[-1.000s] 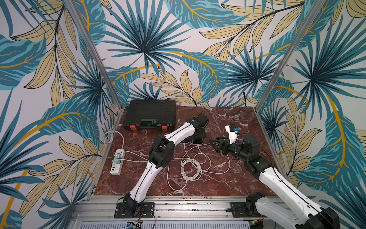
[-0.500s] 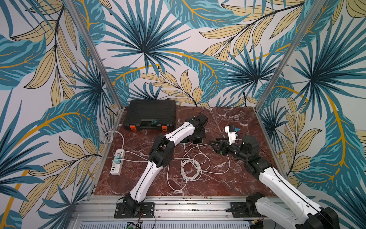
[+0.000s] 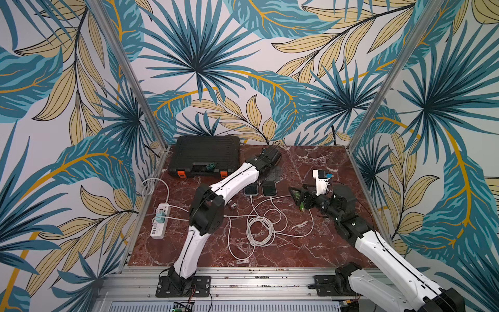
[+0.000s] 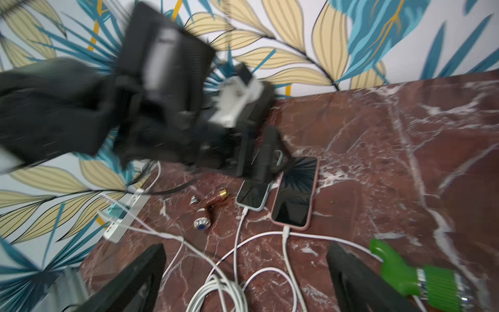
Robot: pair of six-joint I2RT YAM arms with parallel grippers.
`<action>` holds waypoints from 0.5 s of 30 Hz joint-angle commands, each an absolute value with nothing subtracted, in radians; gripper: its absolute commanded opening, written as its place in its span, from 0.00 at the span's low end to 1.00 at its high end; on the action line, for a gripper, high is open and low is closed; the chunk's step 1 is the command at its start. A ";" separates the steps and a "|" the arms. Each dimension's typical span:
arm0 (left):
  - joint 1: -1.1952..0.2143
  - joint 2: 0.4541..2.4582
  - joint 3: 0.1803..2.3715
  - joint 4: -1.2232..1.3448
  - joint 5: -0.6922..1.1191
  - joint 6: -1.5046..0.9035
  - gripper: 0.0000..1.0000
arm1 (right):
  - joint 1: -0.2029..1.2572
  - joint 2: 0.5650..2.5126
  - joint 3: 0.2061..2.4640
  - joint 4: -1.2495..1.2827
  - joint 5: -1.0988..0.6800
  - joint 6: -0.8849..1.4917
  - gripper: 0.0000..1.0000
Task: Plug the charging cable into the phone
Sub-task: Place the phone at the center of the board, then reset both arms
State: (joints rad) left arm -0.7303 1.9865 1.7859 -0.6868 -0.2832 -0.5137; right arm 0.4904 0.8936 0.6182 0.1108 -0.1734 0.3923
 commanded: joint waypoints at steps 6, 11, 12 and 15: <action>-0.720 0.878 0.683 0.106 -0.701 -0.054 1.00 | 0.489 0.779 0.424 0.276 0.601 0.253 0.99; -0.525 0.636 0.365 0.057 -0.710 -0.073 1.00 | 0.487 0.765 0.187 0.527 0.787 0.108 0.99; -0.502 0.634 0.301 0.117 -0.691 -0.056 1.00 | 0.486 0.794 0.151 0.594 0.821 0.074 0.99; -0.451 0.675 0.245 0.295 -0.662 0.017 1.00 | 0.444 0.949 0.094 0.786 0.839 0.049 0.99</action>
